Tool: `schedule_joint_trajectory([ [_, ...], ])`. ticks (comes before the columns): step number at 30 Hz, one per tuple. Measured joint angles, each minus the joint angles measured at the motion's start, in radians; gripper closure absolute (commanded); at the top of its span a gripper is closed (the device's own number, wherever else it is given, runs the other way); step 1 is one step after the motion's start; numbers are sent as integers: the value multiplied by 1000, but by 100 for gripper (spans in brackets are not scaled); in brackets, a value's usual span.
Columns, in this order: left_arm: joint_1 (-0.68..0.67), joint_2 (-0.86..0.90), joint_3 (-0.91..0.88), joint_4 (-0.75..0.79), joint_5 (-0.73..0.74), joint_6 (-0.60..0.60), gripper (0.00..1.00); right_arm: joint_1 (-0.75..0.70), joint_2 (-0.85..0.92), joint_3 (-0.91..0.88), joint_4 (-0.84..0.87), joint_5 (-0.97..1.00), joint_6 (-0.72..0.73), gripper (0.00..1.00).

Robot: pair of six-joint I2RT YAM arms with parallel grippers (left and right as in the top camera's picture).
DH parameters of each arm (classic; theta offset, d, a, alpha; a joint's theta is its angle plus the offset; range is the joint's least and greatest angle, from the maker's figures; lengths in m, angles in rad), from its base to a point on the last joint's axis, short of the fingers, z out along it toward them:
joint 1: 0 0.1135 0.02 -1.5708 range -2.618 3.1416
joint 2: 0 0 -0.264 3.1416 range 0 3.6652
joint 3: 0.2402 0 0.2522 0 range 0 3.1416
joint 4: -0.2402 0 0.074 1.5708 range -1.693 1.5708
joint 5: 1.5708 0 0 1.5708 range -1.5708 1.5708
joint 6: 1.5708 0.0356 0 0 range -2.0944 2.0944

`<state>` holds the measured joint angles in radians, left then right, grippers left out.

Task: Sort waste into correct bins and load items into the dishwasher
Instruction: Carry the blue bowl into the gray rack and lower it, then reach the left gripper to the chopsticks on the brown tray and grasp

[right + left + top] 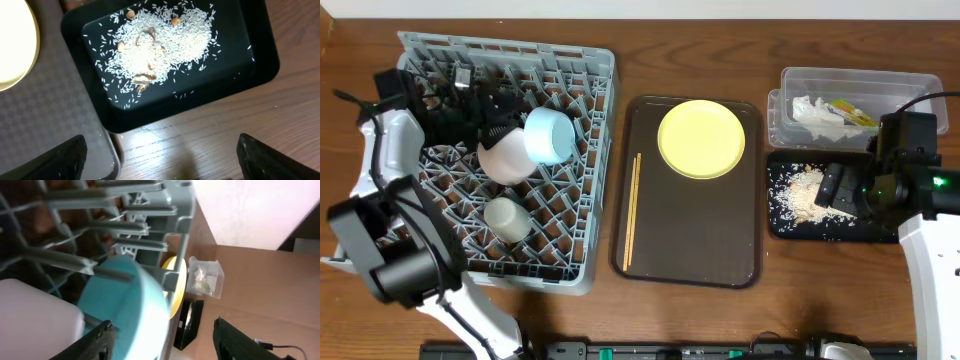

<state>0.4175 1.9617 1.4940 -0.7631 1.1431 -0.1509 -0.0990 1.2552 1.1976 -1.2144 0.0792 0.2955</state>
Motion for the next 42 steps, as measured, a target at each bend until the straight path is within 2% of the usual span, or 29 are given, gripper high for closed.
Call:
schedule_joint_trajectory([
  [4,-14,-137,0,-15,-57,2,30,0,0,0,0,0,0,5],
  [6,-44,-242,0,-44,-135,8,28,0,0,0,0,0,0,5],
  [7,-68,-288,1,-68,-185,13,25,0,0,0,-1,0,0,6],
  [8,-95,-325,2,-92,-229,16,18,0,0,0,1,0,0,5],
  [11,-246,-429,7,-221,-452,16,16,0,0,0,3,0,0,5],
  [15,-448,-463,7,-361,-698,-50,13,0,0,0,3,0,0,5],
  [19,-633,-463,-8,-390,-865,-163,8,0,0,0,3,0,0,5],
  [25,-842,-463,-108,-300,-964,-303,8,0,0,0,2,0,0,5],
  [30,-983,-462,-272,-118,-1054,-401,9,0,0,0,2,0,0,5],
  [35,-1079,-455,-403,65,-1081,-430,10,0,0,0,1,0,0,5],
  [42,-1136,-348,-456,181,-1091,-430,11,0,0,0,0,-1,0,6],
])
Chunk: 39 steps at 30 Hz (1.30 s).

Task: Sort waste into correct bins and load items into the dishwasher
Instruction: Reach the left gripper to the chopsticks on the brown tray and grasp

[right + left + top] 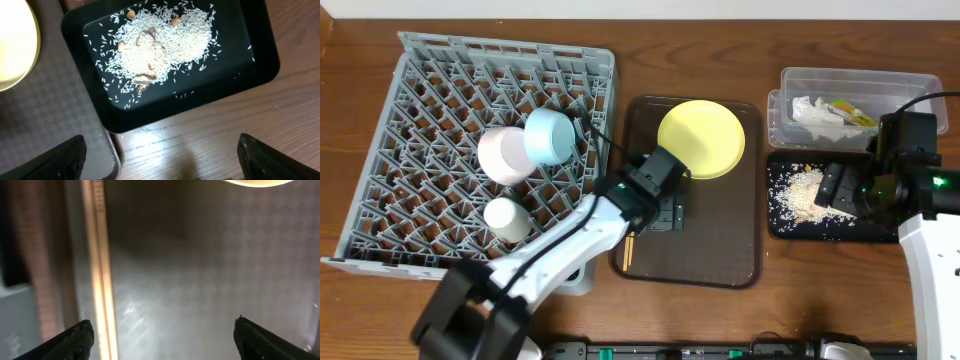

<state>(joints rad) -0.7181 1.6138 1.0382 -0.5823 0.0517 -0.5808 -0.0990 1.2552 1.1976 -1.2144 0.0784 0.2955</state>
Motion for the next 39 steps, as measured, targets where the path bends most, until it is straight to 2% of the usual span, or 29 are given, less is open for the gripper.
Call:
schedule_joint_trajectory([
  [10,-4,166,0,55,-41,0,10,0,0,0,-6,0,0,6],
  [39,-9,166,-9,78,-36,-18,12,0,0,0,-12,-1,0,6],
])
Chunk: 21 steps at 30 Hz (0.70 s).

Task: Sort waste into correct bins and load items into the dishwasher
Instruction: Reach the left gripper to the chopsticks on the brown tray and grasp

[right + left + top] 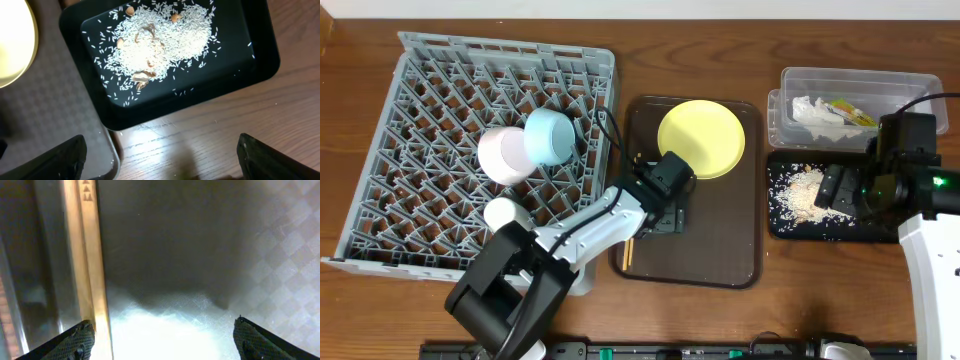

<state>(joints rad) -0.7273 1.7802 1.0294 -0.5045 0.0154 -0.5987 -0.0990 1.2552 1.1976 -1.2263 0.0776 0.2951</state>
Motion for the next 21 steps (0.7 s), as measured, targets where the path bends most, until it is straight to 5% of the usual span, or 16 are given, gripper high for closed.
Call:
schedule_joint_trajectory([
  [4,-18,-3,-34,32,-10,-10,18,0,0,0,-4,-1,0,6],
  [8,-22,-3,-37,46,-15,-14,54,0,0,0,-6,-2,0,6],
  [11,-23,-2,-40,56,-19,-26,72,0,0,0,-7,-2,-3,6],
  [21,-23,-2,-42,61,-22,-33,94,0,0,0,-20,-2,-12,6],
])
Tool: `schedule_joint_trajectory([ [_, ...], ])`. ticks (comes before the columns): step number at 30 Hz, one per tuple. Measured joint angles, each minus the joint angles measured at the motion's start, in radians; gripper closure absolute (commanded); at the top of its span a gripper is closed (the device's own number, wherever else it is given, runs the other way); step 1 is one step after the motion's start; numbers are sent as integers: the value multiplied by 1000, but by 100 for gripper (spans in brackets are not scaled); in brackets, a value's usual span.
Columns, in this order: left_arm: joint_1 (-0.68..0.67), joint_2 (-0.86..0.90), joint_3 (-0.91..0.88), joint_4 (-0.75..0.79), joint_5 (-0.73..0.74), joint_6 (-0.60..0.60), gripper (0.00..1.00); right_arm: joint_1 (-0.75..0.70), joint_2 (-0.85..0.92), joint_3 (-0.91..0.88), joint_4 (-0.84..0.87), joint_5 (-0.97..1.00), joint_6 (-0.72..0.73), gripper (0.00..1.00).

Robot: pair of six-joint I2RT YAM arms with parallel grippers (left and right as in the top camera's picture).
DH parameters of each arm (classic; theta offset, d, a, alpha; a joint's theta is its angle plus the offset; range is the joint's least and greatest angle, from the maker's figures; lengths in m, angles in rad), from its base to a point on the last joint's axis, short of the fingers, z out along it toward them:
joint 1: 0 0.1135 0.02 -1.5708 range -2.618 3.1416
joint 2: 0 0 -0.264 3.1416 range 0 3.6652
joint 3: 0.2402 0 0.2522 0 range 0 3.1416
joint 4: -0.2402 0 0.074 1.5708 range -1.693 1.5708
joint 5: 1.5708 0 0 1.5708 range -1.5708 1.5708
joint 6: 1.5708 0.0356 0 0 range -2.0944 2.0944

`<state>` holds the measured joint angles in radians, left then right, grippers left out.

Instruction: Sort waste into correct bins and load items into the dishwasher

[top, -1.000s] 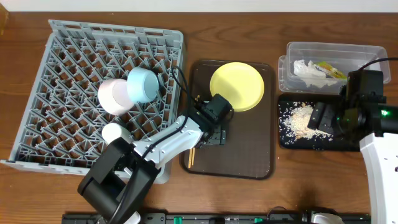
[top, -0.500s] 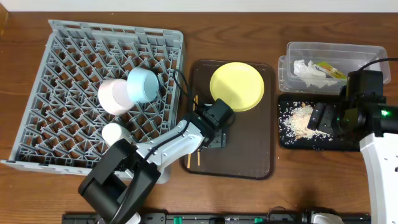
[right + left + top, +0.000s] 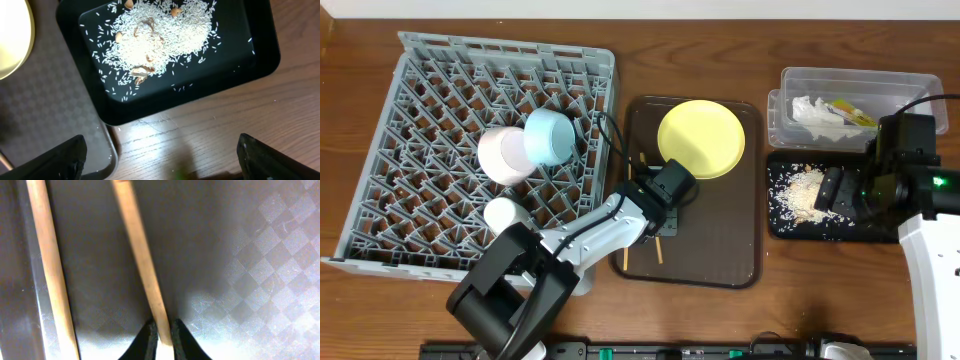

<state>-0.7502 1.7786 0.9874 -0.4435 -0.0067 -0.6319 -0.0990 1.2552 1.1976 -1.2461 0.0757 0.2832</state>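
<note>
On the brown tray [image 3: 720, 250] my left gripper [image 3: 162, 334] is shut on one wooden chopstick [image 3: 139, 255], which lies skewed across the tray [image 3: 658, 250]. The second chopstick [image 3: 50, 270] stays along the tray's left edge [image 3: 628, 240]. A yellow plate [image 3: 701, 139] sits at the tray's far end. My right gripper [image 3: 165, 162] hangs open with nothing between its fingers, over the near edge of the black tray of rice [image 3: 165, 60].
The grey dish rack [image 3: 420, 100] on the left holds a pink cup [image 3: 500, 155], a blue cup [image 3: 550, 135] and a pale cup [image 3: 505, 215]. A clear bin [image 3: 850, 100] with wrappers stands behind the rice tray [image 3: 782, 225].
My left gripper was open over the tray beside the two chopsticks lying together. It is now shut on one, and that chopstick lies at an angle away from the other.
My left gripper was first in the rack's far left part, next to the blue cup. Then it was open over the brown tray by the chopsticks, then closer to them, and now shut on one. My right gripper stayed open over the rice tray.
</note>
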Motion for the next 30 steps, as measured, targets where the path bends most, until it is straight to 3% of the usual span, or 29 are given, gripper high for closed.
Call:
schedule_joint_trajectory([
  [8,2,-2,1,-12,0,1,94,0,0,0,0,0,-14,6],
  [14,50,-114,42,-181,0,58,94,0,0,0,-1,0,-25,6],
  [21,163,-350,163,-332,0,277,94,0,0,0,-2,0,-25,6],
  [30,435,-327,163,-358,8,480,94,0,0,0,-3,-1,-28,6],
])
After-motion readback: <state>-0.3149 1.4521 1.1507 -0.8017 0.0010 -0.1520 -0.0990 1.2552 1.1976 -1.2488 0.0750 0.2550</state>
